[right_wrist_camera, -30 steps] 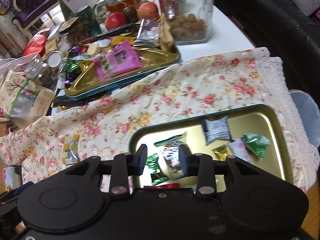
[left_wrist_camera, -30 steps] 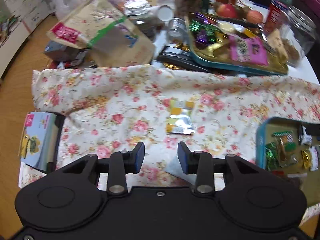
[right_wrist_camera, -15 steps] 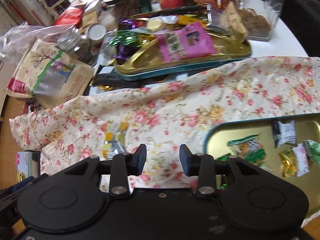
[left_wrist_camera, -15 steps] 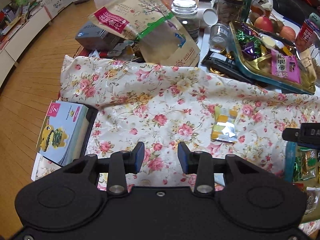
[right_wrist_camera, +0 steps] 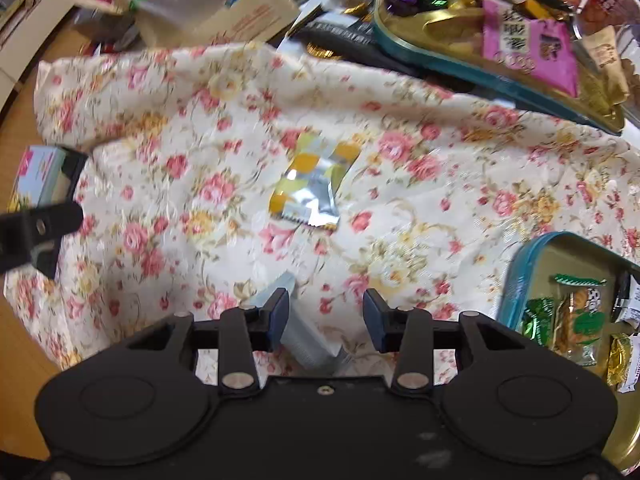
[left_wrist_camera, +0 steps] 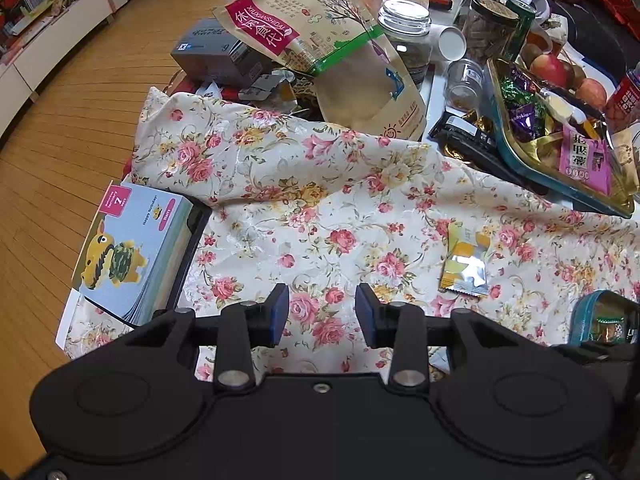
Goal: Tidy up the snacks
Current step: 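Grasp the grey-white bar packet on the cloth with the right gripper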
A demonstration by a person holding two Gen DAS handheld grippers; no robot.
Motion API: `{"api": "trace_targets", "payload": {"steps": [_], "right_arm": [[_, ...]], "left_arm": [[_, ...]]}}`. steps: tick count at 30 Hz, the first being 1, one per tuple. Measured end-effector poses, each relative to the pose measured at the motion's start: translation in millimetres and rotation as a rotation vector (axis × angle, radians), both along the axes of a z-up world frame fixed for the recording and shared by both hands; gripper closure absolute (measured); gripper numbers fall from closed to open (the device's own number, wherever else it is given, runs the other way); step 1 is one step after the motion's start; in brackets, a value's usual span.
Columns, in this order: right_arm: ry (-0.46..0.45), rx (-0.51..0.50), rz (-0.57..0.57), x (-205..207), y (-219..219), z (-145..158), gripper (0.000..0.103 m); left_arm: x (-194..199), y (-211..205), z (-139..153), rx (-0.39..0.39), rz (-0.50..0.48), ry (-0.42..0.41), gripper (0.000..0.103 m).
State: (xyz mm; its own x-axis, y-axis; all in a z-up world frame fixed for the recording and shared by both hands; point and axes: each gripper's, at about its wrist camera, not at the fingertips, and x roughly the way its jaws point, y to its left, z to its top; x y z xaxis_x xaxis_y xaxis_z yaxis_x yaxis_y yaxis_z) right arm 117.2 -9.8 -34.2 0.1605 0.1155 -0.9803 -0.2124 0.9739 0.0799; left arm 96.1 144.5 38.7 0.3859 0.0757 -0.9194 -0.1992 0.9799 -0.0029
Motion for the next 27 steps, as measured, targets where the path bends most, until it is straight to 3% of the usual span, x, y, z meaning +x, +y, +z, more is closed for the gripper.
{"api": "trace_targets", "payload": {"steps": [14,16,19,27], "right_arm": [[0.056,-0.009,0.055,-9.4,13.6,-20.3,0.060],[0.070,-0.001,0.052,-8.9,12.7,-20.9,0.064],[0.088,0.010,0.040,-10.2,8.0,-21.6,0.080],[0.076,0.077,0.017,-18.1,-18.6,-3.0,0.081]], "left_arm": [[3.7,-2.0,-5.7,-0.002,0.016,0.014,0.056],[5.4,-5.6,-6.8,0.000,0.015,0.015,0.056],[8.1,-12.5,-8.2,-0.003,0.008,0.019,0.056],[16.4,-36.1,-17.3,0.021,-0.027,0.026,0.056]]}}
